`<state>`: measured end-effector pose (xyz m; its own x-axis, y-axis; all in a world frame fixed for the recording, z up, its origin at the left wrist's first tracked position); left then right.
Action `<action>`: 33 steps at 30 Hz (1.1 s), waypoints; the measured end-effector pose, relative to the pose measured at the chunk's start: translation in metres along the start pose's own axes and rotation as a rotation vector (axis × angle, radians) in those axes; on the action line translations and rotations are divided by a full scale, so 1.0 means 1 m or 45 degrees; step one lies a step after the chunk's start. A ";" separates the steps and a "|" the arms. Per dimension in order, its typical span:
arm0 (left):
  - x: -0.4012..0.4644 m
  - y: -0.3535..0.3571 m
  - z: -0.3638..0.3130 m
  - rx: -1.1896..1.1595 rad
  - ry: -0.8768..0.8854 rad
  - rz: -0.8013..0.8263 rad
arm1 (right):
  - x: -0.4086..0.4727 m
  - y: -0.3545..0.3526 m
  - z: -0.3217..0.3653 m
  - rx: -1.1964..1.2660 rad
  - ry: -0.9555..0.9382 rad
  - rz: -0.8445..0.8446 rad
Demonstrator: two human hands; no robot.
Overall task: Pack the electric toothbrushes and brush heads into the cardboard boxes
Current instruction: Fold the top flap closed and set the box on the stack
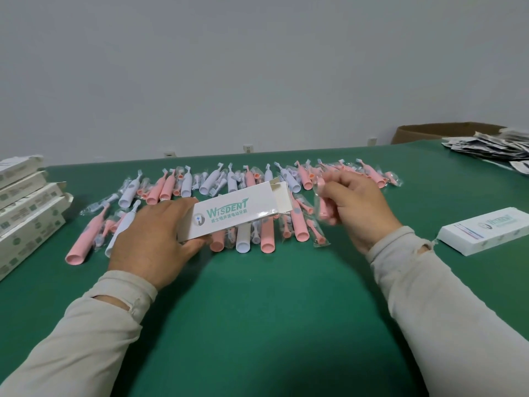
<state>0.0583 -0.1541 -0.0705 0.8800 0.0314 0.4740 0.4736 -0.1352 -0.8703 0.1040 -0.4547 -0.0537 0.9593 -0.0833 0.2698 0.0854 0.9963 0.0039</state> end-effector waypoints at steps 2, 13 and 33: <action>0.000 0.000 0.000 0.000 -0.002 0.006 | -0.012 0.019 0.010 0.283 -0.108 0.024; 0.000 0.001 0.001 0.001 0.016 -0.001 | -0.017 0.021 0.008 0.349 -0.292 -0.295; -0.002 0.001 -0.006 -0.076 0.123 0.010 | -0.022 0.047 -0.015 0.013 -0.044 0.006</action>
<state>0.0566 -0.1599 -0.0719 0.8746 -0.0653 0.4804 0.4611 -0.1942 -0.8659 0.0907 -0.4059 -0.0738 0.9498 -0.0776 0.3029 0.0777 0.9969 0.0120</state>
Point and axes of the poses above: each hand's wrist, its own x-axis towards the middle knuckle, its own y-axis out of the palm, z = x × y, the point moved 3 cm from there along x, towards the middle knuckle, and after that the axes turned 6 degrees about x, right-handed, at the moved point
